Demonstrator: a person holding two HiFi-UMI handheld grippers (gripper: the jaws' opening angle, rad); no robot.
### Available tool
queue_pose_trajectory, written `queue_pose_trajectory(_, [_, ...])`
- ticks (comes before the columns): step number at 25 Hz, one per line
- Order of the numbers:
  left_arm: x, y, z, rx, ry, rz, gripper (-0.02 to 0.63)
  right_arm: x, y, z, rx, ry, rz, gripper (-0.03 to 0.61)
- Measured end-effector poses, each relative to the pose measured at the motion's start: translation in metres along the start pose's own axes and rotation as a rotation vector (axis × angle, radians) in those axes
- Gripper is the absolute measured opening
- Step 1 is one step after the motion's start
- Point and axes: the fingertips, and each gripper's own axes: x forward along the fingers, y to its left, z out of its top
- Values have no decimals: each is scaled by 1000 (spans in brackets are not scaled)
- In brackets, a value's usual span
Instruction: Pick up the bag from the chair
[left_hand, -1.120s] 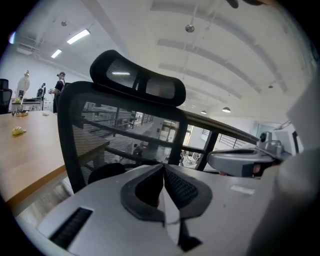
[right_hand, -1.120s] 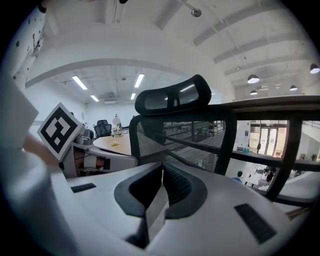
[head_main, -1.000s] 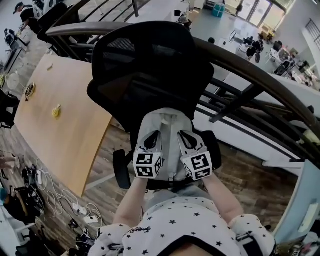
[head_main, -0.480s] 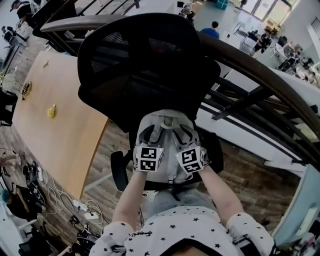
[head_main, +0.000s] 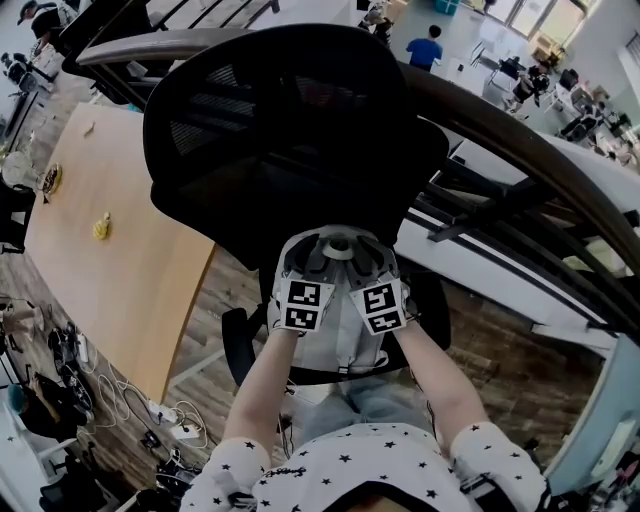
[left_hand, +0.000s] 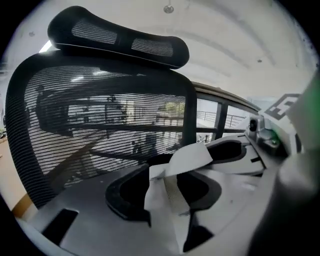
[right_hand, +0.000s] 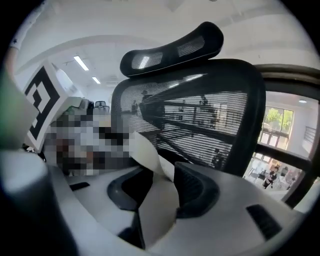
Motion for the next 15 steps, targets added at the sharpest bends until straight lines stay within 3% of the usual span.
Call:
queue_pose_trajectory(3, [3,3,9,-18,-21,-2,156,6,-5,9,34,-15,-5,109])
queue_pose_trajectory(7, [-5,4,19,-55,-62,5,92,7,-3,26,107,-56,-1,13])
queue_pose_trajectory(15, [-56,-15,26,-53,-141,23,56,-40,29,43,202,-137,37,0])
